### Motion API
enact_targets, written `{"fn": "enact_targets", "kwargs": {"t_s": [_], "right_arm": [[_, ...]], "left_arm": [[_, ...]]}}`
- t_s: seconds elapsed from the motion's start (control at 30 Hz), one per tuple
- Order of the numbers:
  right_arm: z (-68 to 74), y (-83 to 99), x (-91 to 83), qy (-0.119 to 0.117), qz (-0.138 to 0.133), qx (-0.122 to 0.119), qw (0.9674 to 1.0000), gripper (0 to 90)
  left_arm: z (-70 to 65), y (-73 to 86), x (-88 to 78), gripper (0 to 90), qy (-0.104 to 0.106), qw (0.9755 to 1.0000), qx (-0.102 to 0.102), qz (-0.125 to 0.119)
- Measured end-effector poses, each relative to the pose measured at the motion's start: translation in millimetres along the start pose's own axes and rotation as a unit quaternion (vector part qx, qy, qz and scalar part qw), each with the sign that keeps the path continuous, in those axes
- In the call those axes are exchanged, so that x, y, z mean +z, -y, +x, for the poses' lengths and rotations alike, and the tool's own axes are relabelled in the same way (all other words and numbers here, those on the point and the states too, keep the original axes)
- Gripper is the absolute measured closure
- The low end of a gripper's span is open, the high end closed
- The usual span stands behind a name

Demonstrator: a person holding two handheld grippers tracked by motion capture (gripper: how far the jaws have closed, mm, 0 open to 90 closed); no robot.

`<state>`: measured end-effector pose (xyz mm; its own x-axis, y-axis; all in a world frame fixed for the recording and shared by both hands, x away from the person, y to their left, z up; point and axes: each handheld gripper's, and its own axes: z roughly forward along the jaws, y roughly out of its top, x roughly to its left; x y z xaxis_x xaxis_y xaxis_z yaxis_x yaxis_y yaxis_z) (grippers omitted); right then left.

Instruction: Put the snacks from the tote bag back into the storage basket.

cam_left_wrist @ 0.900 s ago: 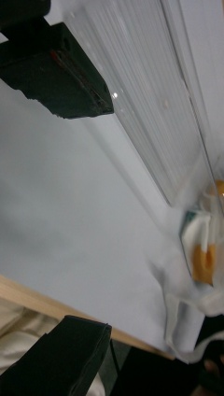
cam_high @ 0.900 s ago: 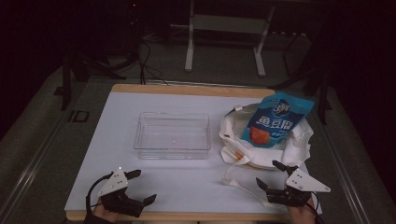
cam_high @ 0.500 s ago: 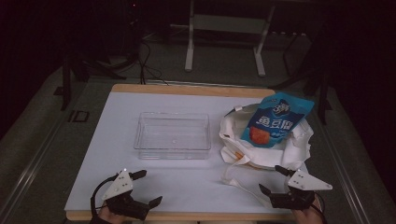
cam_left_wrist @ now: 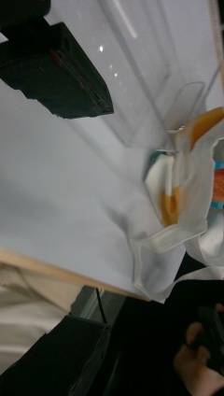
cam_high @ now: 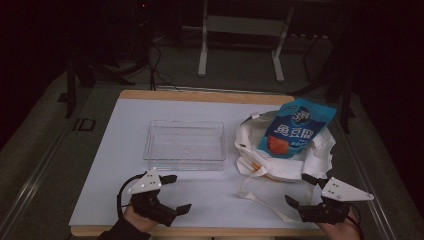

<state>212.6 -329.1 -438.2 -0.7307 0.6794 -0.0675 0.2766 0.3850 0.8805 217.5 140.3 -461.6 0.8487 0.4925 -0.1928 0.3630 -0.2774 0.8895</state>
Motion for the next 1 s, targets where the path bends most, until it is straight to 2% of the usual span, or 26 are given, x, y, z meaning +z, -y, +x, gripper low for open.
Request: {"fn": "enact_targets", "kwargs": {"t_s": [0.03,0.13,0.23,0.37,0.6,0.93,1.0], "right_arm": [[0.0,0.0,0.0,0.000,0.000,0.000,1.0000,12.9],[-3.9,-11.6,-7.1,-0.004,-0.015,-0.007,0.9999,12.9],[-7.0,-20.1,-12.2,-0.002,-0.026,-0.017,0.9995,12.9],[-15.4,-26.3,-14.4,0.002,-0.038,-0.012,0.9992,14.1],[-27.7,-35.4,-18.6,0.017,-0.048,-0.021,0.9985,14.8],[-43.5,-47.0,-19.9,0.027,-0.053,-0.033,0.9977,14.8],[-46.4,-48.2,-20.4,0.030,-0.056,-0.035,0.9974,14.8]], "left_arm": [[0.0,0.0,0.0,0.0,0.000,1.0000,0.000,0.000],[-0.7,-18.4,11.9,0.0,0.008,0.9997,0.020,-0.006],[-0.3,-31.2,19.7,0.0,0.016,0.9995,0.025,-0.014],[-3.3,-48.7,29.2,0.0,0.022,0.9986,0.043,-0.021],[-3.7,-72.9,45.1,0.0,0.034,0.9972,0.059,-0.032],[2.9,-101.7,79.0,0.0,0.037,0.9952,0.083,-0.036],[3.8,-109.2,86.5,0.0,0.036,0.9943,0.094,-0.036]]}}
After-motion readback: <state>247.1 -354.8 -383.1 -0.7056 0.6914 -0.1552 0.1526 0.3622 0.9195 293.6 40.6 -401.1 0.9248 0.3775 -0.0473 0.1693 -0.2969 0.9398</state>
